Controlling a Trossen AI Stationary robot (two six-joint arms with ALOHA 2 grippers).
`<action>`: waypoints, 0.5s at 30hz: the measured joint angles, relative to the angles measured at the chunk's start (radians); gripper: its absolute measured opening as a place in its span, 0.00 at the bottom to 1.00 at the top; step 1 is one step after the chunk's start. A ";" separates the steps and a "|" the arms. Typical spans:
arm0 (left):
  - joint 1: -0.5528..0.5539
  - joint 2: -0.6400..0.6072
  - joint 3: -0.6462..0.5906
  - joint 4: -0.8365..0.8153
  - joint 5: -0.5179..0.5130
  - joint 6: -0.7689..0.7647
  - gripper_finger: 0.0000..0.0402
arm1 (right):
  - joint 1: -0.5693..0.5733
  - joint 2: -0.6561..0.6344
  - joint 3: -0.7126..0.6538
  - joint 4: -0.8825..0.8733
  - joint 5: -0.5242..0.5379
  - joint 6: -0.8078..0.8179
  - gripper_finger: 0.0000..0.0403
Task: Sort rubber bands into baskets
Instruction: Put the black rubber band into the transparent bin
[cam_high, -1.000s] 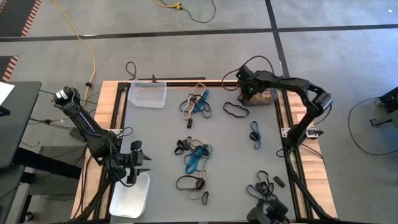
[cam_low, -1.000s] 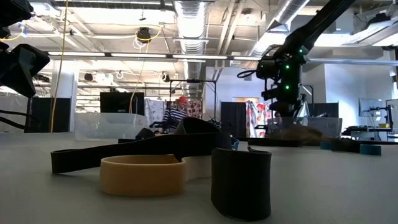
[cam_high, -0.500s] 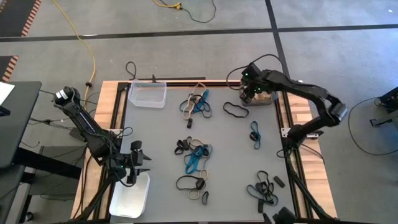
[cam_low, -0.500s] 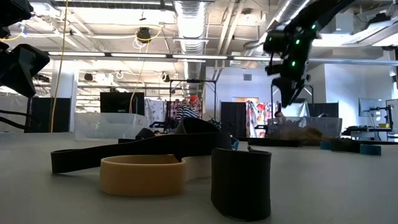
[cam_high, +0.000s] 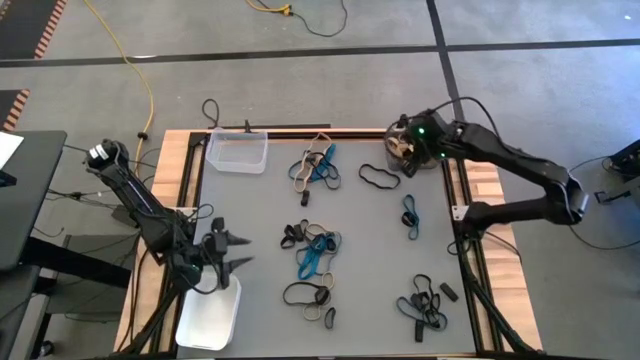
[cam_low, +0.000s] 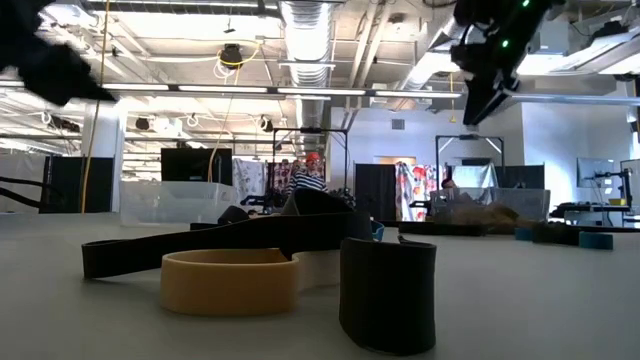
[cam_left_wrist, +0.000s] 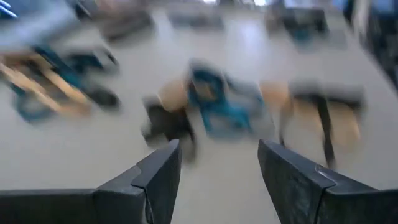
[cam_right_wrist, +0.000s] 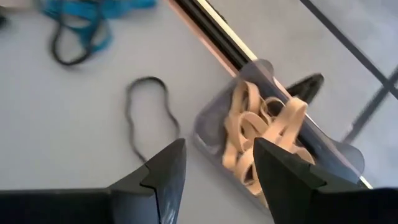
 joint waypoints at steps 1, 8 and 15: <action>0.006 0.000 0.000 0.051 -0.046 0.010 0.51 | 0.017 -0.012 0.000 0.000 -0.002 0.006 0.54; 0.075 0.000 0.000 0.327 -0.141 0.198 0.51 | 0.154 -0.035 0.000 0.012 -0.045 0.049 0.54; 0.207 0.000 0.000 0.465 -0.125 0.368 0.51 | 0.329 0.009 0.000 0.023 -0.051 0.113 0.54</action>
